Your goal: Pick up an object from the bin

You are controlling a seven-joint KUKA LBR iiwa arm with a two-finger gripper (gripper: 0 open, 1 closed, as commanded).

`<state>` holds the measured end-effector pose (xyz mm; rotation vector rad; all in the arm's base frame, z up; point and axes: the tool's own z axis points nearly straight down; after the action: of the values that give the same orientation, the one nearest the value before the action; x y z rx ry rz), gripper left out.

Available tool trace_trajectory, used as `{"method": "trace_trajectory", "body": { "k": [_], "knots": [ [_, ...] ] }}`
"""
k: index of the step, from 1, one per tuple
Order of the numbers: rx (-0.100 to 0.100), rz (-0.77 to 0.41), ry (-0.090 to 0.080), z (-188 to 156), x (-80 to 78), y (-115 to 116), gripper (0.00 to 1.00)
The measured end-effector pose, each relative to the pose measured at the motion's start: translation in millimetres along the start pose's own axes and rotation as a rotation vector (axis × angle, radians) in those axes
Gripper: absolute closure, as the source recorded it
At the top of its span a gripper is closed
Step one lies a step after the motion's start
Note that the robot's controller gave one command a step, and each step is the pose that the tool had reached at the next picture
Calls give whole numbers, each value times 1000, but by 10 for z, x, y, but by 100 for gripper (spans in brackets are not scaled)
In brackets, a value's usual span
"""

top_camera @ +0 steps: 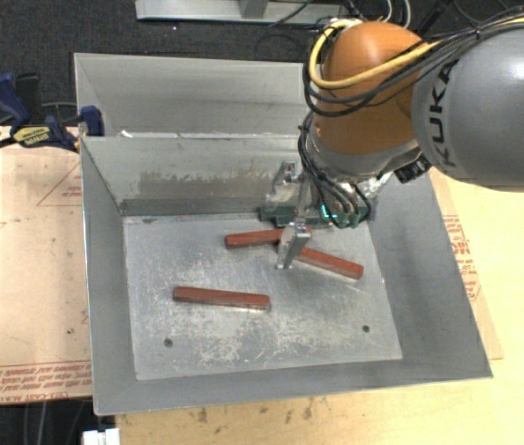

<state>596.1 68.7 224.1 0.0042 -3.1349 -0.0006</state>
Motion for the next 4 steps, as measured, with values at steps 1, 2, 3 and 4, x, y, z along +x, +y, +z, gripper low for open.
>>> {"method": "trace_trajectory", "body": {
  "k": [1,2,3,4],
  "knots": [
    [-1,2,-8,-47,-15,-3,0],
    [-2,23,-16,413,-74,-123,0],
    [-1,31,-8,1114,-163,-300,100],
    [-1,31,-8,1114,-164,-301,0]
  ]
}}
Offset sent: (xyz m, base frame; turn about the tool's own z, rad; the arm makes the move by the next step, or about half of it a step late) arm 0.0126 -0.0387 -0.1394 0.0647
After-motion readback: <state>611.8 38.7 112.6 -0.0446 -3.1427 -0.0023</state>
